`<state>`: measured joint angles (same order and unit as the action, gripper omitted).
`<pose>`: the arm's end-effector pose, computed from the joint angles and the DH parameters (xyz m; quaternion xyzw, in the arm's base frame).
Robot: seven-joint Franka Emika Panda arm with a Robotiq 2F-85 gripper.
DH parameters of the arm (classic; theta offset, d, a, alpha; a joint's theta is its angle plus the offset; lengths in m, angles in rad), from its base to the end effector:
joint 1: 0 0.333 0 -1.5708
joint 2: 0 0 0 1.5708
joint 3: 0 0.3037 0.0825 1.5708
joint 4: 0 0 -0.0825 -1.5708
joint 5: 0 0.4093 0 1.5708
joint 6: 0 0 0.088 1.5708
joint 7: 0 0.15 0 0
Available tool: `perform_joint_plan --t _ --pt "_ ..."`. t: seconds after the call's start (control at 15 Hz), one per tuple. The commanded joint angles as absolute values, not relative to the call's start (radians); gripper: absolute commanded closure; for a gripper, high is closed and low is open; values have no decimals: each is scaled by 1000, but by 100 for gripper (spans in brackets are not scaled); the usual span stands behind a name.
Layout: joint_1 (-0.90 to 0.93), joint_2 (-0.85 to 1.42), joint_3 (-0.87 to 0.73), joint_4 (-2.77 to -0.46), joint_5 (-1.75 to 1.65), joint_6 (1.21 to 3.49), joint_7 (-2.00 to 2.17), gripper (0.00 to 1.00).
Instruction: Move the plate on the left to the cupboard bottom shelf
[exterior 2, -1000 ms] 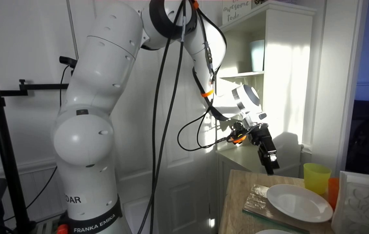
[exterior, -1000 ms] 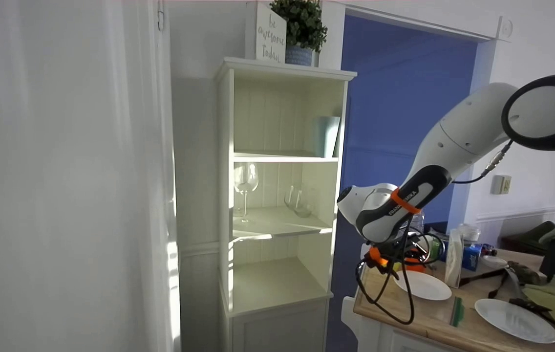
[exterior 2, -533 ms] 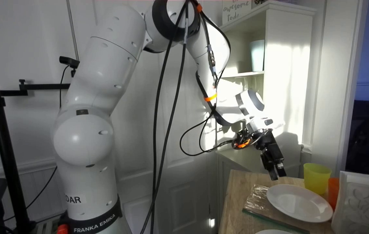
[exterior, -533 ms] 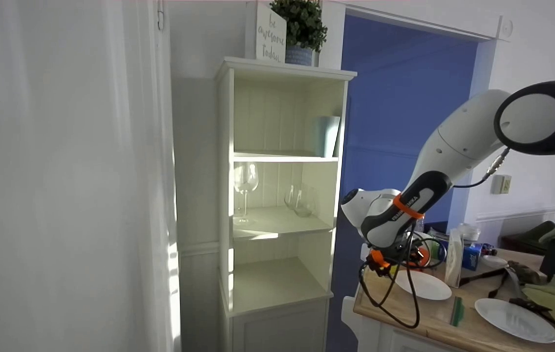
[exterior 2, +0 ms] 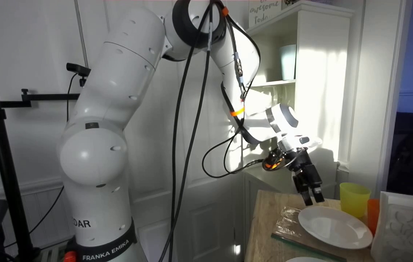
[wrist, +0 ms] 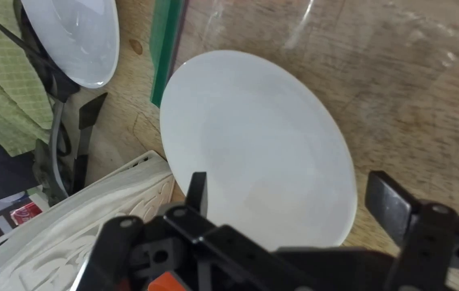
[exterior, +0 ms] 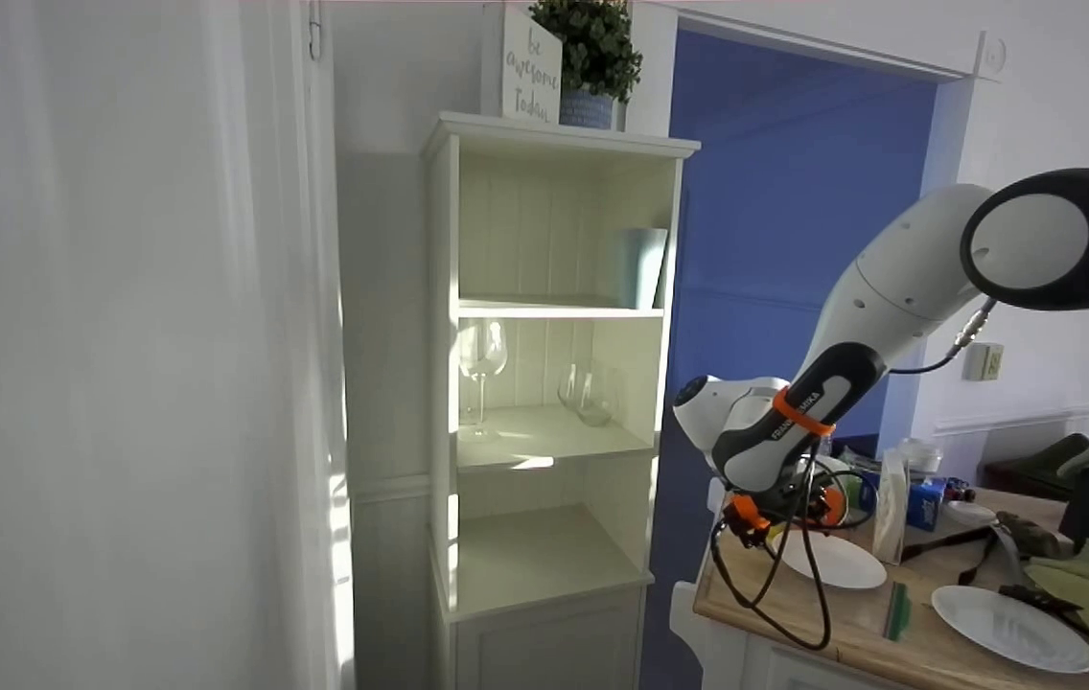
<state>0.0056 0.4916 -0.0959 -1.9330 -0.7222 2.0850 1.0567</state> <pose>0.5900 -0.1127 0.1550 0.8900 -0.3076 -0.0048 0.3365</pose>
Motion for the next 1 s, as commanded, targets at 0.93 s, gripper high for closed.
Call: perform_joint_plan --t 0.93 --pt "9 551 -140 -1895 -705 2092 965 21"
